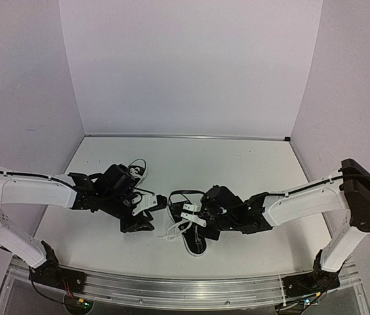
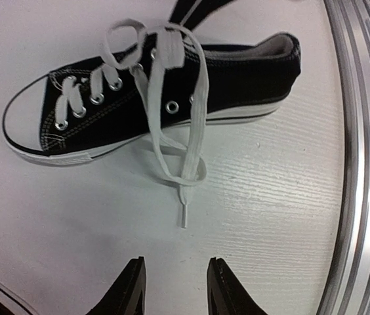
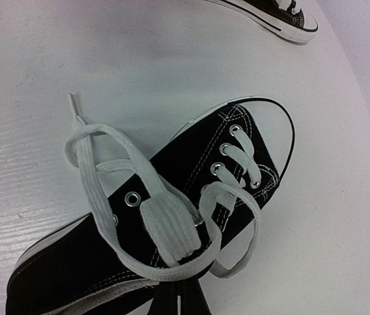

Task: Tie the shoes

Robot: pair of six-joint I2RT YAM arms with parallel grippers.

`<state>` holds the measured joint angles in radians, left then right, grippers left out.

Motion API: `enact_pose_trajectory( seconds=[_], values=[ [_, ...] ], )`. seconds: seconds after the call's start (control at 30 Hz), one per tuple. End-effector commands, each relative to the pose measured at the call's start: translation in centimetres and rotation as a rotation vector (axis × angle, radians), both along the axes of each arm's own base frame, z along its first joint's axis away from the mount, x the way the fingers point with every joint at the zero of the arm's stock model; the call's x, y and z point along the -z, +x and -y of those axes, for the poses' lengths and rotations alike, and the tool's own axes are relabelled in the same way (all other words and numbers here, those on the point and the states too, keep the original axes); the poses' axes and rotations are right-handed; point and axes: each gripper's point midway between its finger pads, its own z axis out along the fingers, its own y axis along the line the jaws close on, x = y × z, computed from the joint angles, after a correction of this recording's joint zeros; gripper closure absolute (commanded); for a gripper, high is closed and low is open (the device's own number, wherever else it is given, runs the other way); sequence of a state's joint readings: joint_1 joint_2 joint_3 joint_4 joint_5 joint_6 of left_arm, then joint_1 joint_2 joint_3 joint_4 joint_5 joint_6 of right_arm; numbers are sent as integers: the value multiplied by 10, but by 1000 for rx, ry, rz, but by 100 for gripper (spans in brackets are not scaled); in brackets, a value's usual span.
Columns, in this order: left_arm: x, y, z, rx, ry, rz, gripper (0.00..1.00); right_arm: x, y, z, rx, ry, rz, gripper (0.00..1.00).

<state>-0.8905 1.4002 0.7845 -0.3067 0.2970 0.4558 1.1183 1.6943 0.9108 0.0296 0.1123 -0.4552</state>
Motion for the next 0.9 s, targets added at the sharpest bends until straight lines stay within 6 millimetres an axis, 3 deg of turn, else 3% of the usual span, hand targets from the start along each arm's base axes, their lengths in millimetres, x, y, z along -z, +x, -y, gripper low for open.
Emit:
enact_pose_trajectory(
  seconds=[0.0, 0.37, 0.87],
  values=[
    [28, -6, -3, 43, 85, 3, 67, -11, 5, -5, 19, 21, 26, 100],
    [44, -14, 3, 106, 157, 36, 64, -8, 6, -6, 22, 14, 28, 100],
    [53, -10, 35, 166, 142, 41, 67, -9, 7, -6, 25, 14, 33, 100]
  ],
)
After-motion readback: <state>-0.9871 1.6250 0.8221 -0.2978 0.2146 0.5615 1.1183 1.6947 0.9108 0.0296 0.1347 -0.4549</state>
